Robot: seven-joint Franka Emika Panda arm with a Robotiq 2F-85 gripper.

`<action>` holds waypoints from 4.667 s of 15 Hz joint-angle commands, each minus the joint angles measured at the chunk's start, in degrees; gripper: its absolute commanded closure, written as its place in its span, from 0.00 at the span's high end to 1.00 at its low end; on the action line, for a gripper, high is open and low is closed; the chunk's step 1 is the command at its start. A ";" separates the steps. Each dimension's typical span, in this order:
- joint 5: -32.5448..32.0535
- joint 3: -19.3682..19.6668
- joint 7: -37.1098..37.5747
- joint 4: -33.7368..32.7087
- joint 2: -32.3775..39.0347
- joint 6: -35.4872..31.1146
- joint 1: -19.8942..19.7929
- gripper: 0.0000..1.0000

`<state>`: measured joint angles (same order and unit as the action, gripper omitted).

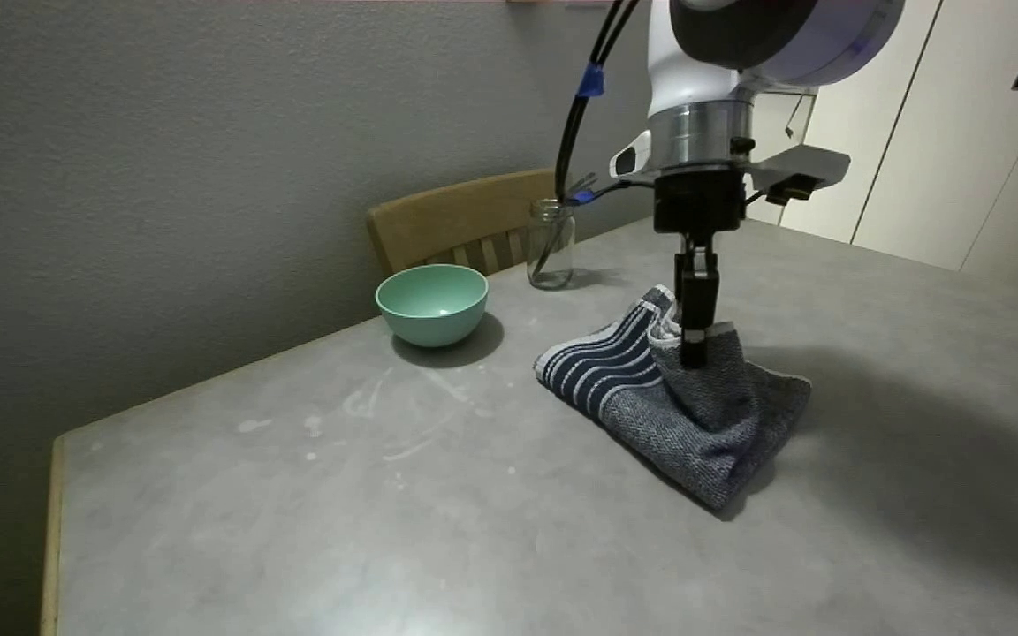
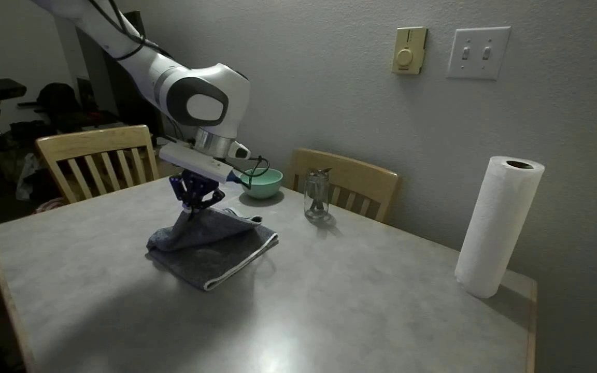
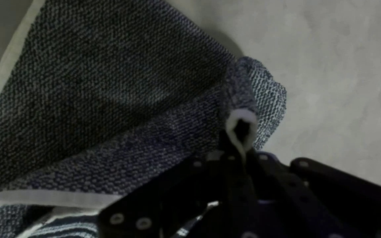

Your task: Unfold the towel once

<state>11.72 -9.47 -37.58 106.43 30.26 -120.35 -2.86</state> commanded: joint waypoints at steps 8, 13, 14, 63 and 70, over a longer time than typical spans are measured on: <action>2.70 -4.55 -13.63 -1.20 -0.06 1.27 -0.73 0.01; 4.61 -5.14 -19.17 -1.78 0.33 2.27 -0.67 0.01; 5.35 -5.34 -20.33 -2.10 0.55 2.80 -0.78 0.01; 3.10 -4.88 -33.38 -22.76 13.76 33.07 5.60 0.01; 3.23 -5.00 -27.46 -23.51 15.00 31.50 8.25 0.01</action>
<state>14.69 -14.49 -67.68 84.59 44.21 -89.39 4.44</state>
